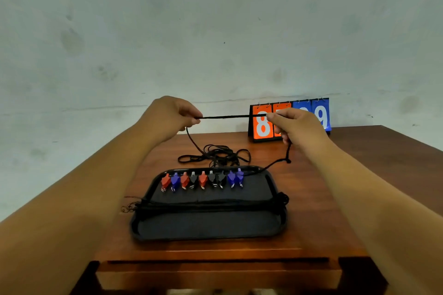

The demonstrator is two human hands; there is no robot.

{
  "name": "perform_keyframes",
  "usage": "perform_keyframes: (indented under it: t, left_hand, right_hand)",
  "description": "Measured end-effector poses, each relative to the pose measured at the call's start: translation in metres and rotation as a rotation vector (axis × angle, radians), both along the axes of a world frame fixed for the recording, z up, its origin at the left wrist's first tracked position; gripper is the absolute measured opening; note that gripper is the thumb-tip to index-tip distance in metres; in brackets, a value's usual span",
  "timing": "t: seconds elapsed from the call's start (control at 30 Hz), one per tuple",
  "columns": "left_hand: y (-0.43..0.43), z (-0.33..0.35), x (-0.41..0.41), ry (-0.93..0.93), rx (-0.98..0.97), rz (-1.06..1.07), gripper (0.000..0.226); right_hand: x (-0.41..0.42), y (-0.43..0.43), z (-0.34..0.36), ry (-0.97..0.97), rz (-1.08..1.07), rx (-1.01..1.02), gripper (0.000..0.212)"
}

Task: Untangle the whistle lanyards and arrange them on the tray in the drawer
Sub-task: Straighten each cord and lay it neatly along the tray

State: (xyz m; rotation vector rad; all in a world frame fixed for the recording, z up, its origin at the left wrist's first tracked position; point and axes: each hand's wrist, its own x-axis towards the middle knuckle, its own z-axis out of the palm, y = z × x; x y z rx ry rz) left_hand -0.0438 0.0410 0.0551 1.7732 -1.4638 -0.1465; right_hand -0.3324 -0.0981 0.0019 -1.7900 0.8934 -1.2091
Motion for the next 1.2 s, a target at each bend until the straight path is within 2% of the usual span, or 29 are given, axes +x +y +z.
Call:
perform_keyframes:
  t: [0.13, 0.23, 0.4, 0.63, 0.8, 0.9, 1.0, 1.1, 1.2]
  left_hand:
    - [0.024, 0.005, 0.019, -0.003, 0.04, 0.029, 0.025]
    - [0.043, 0.001, 0.034, 0.001, 0.02, 0.027, 0.021]
    - [0.069, -0.018, 0.056, 0.014, -0.004, 0.1, 0.01]
    - [0.09, -0.035, 0.065, -0.003, 0.044, 0.108, 0.009]
    - [0.1, -0.045, 0.072, 0.014, 0.015, 0.133, 0.009]
    - [0.105, -0.055, 0.076, 0.143, 0.014, 0.095, 0.008]
    - [0.11, -0.065, 0.078, 0.282, 0.021, 0.027, 0.009]
    - [0.116, -0.076, 0.081, 0.285, 0.02, 0.004, 0.01]
    - [0.121, -0.087, 0.086, 0.339, 0.02, 0.001, 0.01]
  right_hand:
    - [-0.011, 0.009, -0.003, 0.117, -0.032, -0.036, 0.014]
    - [-0.018, 0.014, -0.011, 0.179, -0.07, -0.036, 0.013]
    - [-0.023, 0.022, -0.028, 0.207, -0.081, -0.017, 0.011]
    - [-0.023, 0.026, -0.046, 0.266, -0.053, 0.001, 0.012]
    - [-0.028, 0.027, -0.061, 0.243, -0.027, 0.069, 0.01]
    - [-0.031, 0.03, -0.068, 0.179, 0.034, 0.133, 0.011]
    - [-0.033, 0.036, -0.072, 0.054, 0.059, 0.217, 0.015]
    - [-0.032, 0.039, -0.074, -0.078, 0.035, 0.295, 0.016]
    - [-0.032, 0.043, -0.078, -0.043, -0.001, 0.279, 0.013]
